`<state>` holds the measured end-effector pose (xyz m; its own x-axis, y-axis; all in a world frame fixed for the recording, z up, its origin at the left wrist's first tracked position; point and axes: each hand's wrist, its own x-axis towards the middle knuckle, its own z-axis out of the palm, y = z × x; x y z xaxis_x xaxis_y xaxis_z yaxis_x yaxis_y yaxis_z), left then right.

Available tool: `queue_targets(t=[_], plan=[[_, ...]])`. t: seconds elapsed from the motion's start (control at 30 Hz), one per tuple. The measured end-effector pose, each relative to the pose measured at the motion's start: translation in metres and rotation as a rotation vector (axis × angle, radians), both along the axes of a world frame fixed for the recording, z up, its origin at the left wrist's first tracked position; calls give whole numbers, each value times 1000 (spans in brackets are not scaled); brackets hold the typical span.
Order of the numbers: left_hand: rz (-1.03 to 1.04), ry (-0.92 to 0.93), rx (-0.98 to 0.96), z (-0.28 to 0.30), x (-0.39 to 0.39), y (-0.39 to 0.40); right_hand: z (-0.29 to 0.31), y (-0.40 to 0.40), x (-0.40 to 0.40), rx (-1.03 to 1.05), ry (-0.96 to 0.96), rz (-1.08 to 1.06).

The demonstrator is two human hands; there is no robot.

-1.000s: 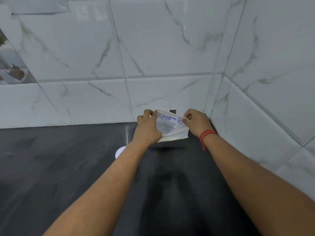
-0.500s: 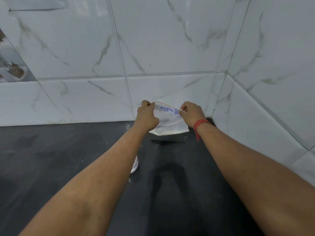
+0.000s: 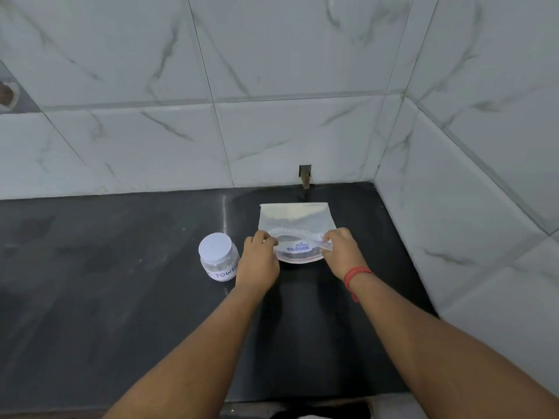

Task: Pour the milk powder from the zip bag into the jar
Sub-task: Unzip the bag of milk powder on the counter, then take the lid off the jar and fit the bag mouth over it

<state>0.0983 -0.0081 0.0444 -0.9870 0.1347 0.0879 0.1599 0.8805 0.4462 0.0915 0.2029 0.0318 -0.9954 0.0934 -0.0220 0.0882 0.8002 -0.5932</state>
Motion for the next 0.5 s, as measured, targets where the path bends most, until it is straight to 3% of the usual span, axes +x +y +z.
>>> queue_targets(t=[0.27, 0.5], plan=[[17, -21, -15, 0, 12, -3, -7, 1, 19, 43, -21, -10], [36, 98, 52, 15, 13, -16, 3, -21, 17, 24, 43, -3]])
